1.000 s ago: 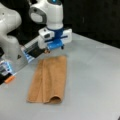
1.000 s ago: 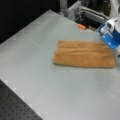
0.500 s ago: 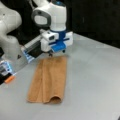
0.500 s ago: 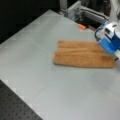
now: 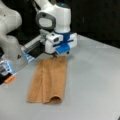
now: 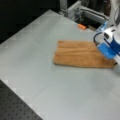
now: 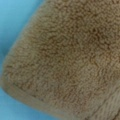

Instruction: Folding a towel twice

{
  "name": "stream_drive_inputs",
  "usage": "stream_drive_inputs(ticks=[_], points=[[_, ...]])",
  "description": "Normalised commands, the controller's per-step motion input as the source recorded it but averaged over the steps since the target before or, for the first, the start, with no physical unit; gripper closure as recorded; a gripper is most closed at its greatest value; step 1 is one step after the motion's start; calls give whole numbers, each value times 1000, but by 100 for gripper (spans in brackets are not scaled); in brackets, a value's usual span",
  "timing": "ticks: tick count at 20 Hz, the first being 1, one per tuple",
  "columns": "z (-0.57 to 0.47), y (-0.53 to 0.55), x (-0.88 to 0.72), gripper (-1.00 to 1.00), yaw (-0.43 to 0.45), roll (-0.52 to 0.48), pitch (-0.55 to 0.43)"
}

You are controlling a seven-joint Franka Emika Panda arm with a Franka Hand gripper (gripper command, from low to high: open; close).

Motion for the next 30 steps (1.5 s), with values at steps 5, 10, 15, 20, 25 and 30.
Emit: stream_drive_inputs(ticks=[5, 10, 15, 20, 25, 30], points=[[-47, 259, 130, -100, -87, -86, 95], [-107, 163, 51, -100, -70, -113, 49], [-155, 140, 10, -100, -43, -104, -12], [-194, 168, 18, -100, -9, -125, -80], [-206, 180, 57, -100, 28, -169, -128], [-157, 130, 53, -100, 59, -155, -91]])
